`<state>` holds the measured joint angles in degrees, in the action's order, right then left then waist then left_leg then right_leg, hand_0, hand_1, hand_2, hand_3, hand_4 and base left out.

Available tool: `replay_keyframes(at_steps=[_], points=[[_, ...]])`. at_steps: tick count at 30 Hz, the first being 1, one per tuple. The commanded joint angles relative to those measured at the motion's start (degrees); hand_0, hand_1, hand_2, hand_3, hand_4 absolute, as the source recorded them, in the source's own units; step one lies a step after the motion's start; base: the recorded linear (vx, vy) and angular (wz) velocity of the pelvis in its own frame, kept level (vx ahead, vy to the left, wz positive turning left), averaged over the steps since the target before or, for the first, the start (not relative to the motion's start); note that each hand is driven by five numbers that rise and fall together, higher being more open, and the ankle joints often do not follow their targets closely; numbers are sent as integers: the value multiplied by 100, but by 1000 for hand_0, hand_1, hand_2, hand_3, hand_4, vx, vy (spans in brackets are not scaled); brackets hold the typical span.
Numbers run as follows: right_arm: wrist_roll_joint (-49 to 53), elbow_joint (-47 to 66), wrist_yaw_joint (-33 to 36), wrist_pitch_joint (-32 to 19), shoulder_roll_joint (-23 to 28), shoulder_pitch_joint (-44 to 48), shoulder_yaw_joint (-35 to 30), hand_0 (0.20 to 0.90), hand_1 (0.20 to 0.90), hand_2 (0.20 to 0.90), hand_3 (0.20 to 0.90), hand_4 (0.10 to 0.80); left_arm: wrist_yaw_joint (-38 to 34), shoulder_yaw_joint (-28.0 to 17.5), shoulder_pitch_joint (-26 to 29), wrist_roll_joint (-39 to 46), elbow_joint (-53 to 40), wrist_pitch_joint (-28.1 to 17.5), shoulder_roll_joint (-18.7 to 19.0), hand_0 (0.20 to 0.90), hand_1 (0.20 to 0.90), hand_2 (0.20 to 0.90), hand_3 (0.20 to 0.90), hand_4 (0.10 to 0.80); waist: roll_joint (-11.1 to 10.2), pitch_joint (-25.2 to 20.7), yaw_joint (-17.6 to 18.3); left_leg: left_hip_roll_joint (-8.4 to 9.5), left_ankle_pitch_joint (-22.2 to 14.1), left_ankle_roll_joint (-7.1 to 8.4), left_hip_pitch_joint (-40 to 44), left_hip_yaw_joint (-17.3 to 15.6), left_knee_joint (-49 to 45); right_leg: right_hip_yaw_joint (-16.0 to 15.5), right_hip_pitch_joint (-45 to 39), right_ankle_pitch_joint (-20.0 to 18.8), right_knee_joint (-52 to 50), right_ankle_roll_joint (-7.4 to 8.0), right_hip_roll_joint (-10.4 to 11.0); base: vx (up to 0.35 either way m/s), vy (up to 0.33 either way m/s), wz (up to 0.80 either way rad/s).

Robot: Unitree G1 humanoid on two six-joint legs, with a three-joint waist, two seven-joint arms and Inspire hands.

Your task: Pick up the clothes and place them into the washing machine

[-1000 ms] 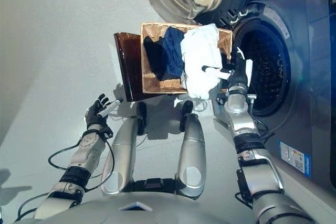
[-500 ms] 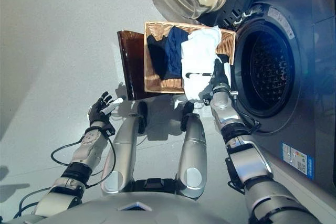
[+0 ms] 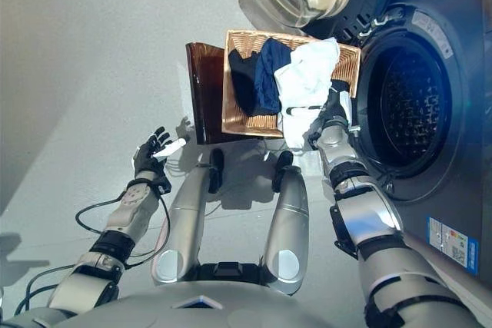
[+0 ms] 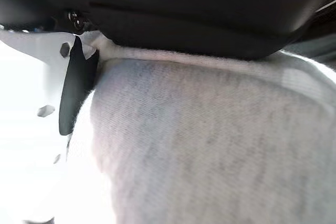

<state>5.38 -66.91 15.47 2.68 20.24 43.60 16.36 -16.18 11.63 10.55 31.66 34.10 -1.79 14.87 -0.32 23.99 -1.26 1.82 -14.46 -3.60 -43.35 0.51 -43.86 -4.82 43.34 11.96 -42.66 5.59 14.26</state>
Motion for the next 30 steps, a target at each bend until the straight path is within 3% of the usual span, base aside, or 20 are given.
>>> replay_keyframes(at_steps=[1,16,17,30], points=[[-410,-106,35,179,206,-120,350,200,200,200,200,300,-62,21,-121,-137,-245,-344,88,900,900,900,900,800,137,-54,-103,46,-896,116,443,40,-407,136,-508,-76,314,-69,-22,0,0,0],[-754,-94,230,253,403,-220,188,200,200,200,200,300,-66,-153,-267,-141,-273,-416,93,900,900,900,900,800,88,-123,-96,38,-591,175,1009,-1,283,43,-1079,-442,1001,12,-3,-4,0,0],[-732,78,229,219,448,-251,164,200,200,200,200,300,-46,-202,-296,-130,-281,-434,110,900,900,900,900,800,29,-161,-70,54,-271,179,1108,-51,604,-32,-1193,-737,1347,12,17,-61,-3,-5],[203,958,-339,-6,405,-1174,-305,200,200,200,200,300,329,-519,-635,-101,-68,-289,102,900,900,900,900,800,-270,-716,-21,-65,568,391,2690,-171,2681,-306,-2651,-1565,3220,291,-97,61,-33,-9]])
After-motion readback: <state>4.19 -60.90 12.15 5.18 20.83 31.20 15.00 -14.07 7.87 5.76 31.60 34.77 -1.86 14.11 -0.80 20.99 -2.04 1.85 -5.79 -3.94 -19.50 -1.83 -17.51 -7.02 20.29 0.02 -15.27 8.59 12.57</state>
